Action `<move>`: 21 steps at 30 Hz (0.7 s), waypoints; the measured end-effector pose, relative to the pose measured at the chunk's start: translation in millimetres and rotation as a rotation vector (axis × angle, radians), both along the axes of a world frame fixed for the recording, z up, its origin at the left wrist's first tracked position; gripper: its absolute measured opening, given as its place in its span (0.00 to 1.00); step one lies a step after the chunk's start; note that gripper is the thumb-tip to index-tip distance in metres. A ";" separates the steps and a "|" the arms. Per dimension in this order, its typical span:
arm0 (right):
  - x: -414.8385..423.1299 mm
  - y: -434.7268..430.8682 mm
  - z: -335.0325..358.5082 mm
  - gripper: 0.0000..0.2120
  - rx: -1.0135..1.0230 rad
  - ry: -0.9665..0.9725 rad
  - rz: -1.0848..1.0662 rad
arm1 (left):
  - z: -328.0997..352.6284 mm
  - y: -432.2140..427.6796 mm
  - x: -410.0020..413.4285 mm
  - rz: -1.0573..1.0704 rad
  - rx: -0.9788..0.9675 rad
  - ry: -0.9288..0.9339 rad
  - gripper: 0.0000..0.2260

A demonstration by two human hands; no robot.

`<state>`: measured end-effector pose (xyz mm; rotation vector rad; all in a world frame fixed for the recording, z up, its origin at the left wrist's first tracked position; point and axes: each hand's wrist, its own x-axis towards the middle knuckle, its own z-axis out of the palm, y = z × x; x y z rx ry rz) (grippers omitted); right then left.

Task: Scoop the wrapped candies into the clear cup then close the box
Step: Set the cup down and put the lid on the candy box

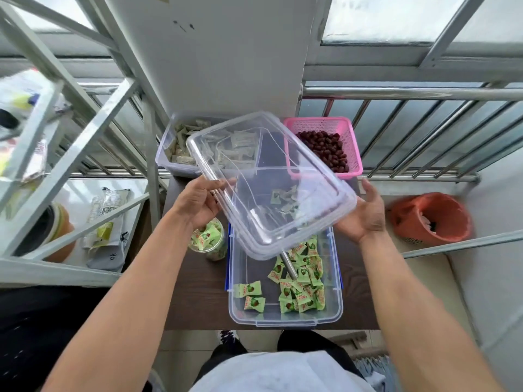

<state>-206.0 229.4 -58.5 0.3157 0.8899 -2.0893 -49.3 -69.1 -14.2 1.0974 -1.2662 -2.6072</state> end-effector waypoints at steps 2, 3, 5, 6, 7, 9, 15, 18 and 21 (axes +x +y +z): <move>-1.1 11.3 -0.6 0.27 0.084 0.059 0.062 | 4.3 -2.3 8.8 -0.132 -0.043 -0.011 0.12; -1.9 12.5 -1.3 0.25 0.159 0.091 0.120 | 4.9 -2.2 12.1 -0.193 -0.061 -0.022 0.13; 1.4 8.3 -3.0 0.22 0.364 0.149 0.239 | 5.3 4.1 13.7 -0.276 -0.106 -0.073 0.15; 5.8 4.6 -4.8 0.19 0.463 0.185 0.271 | 3.1 9.2 12.8 -0.296 -0.168 -0.126 0.15; 11.2 1.6 -9.5 0.16 0.563 0.234 0.255 | -1.8 15.2 11.6 -0.289 -0.265 -0.197 0.17; 25.4 -2.1 -16.3 0.14 0.731 0.380 0.166 | -12.8 31.2 8.0 -0.259 -0.501 -0.343 0.19; 68.6 2.8 -25.5 0.10 1.158 0.812 0.081 | -27.2 82.7 9.3 -0.331 -0.934 -0.544 0.29; 75.7 7.3 -29.7 0.16 1.244 0.852 0.067 | -36.9 92.8 10.3 -0.342 -1.024 -0.524 0.30; 78.6 10.4 -37.2 0.24 1.287 0.819 0.095 | -43.2 97.8 12.5 -0.359 -1.038 -0.544 0.31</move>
